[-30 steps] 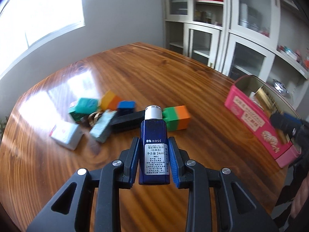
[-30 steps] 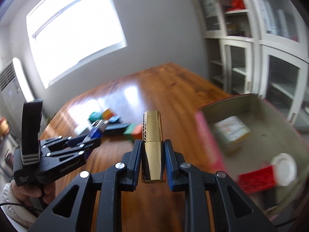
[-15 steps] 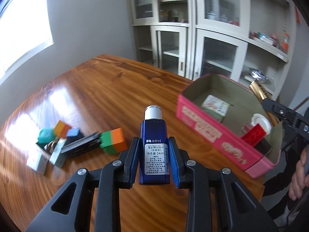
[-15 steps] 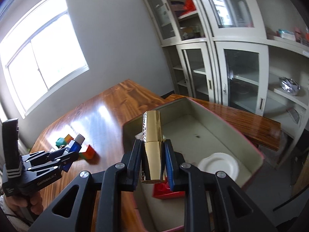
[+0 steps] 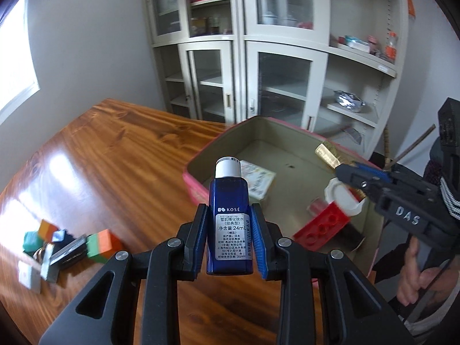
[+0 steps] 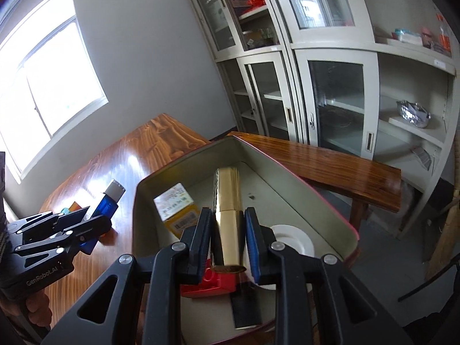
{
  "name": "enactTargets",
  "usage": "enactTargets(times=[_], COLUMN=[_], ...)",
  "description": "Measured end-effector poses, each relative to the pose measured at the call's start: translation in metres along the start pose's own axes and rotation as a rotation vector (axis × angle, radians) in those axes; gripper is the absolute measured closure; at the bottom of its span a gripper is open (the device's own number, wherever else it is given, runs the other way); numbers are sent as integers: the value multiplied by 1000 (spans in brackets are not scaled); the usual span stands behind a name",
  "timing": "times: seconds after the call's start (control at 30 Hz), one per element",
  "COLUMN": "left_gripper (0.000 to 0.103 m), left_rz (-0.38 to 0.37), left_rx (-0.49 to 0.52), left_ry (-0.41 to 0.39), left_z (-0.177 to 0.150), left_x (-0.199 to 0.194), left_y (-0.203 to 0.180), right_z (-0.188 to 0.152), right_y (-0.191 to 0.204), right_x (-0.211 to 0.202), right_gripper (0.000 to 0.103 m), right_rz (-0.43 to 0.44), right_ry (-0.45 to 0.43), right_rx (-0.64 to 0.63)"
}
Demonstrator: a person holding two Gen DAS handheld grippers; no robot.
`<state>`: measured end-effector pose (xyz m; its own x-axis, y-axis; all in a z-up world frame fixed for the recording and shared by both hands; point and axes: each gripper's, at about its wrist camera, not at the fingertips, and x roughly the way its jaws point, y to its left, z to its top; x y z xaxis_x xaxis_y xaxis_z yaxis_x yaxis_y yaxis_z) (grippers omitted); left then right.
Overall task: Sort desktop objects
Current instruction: 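Carry the blue bottle in the left tool while the right tool drops the gold tube into the tin, then lower the blue bottle into the tin and open the left tool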
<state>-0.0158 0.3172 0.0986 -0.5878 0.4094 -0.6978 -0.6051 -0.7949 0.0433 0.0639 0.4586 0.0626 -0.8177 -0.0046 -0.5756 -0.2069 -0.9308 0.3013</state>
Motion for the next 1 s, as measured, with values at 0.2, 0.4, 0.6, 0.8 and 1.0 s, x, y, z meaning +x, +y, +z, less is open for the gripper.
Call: enactTargets(times=[0.2,0.4,0.6,0.8,1.0], left_gripper=[71,71,71,71,70], left_rz=[-38,-66,-102,-120,-137], left_rx=[23,49,59,56,28], left_ry=[14,35,51,75,112], left_z=[9,15,19,18,18], left_x=[12,24,34,44,50], left_y=[-19,-39,-54,-62,-63], right_z=[3,5,10,10,10], right_y=[-14,-27,-36,-35,-34], right_x=[-5,-15,-27,-30,-31], right_gripper=[75,75,75,75,75], right_rz=[-7,-14,-34,-39,-37], right_ry=[-23,-66,-108,-117,-116], right_rx=[16,49,67,56,56])
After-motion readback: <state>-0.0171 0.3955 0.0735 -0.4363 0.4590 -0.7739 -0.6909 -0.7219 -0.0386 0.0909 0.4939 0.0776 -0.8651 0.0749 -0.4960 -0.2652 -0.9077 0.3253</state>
